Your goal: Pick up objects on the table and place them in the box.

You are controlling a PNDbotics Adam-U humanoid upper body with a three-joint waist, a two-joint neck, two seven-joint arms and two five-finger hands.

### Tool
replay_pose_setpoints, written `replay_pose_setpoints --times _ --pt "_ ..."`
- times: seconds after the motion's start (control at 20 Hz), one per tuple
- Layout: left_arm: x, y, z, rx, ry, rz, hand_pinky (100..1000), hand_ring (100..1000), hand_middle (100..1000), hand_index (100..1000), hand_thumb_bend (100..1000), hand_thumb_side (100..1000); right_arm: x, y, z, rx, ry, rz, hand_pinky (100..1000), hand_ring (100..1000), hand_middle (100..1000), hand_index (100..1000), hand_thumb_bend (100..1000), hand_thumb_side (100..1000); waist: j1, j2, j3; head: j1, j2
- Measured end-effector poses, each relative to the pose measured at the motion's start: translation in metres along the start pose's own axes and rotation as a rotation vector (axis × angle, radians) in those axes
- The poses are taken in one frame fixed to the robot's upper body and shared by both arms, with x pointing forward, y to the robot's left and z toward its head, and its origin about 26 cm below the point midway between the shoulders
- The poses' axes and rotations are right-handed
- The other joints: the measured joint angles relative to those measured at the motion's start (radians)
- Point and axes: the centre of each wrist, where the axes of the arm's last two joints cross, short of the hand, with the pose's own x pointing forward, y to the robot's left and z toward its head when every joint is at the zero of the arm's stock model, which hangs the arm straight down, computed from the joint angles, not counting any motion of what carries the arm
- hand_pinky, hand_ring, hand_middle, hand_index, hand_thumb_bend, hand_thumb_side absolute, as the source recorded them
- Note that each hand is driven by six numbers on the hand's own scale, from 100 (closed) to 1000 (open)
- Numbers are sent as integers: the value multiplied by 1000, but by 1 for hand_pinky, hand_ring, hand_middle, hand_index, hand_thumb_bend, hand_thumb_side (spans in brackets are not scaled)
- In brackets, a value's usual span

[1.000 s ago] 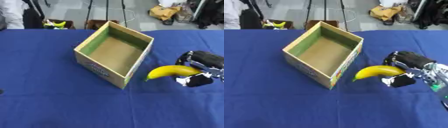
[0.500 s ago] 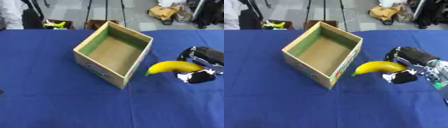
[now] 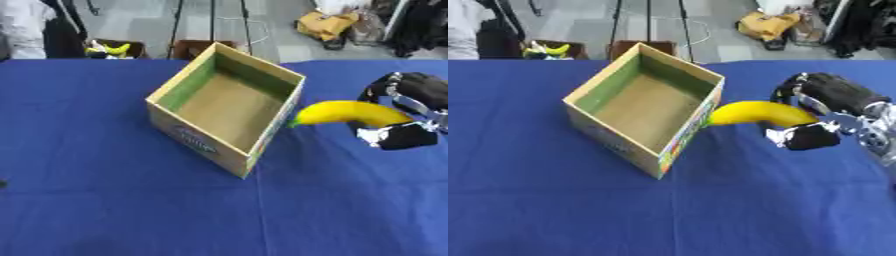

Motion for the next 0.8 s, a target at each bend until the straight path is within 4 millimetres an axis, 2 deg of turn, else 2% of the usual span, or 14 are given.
replay_pose_setpoints --times 0.8 --pt "0 0 0 -6 1 -1 166 251 323 488 100 1000 0 -45 -14 -136 -25 -2 710 747 458 602 123 659 -20 -6 20 -5 0"
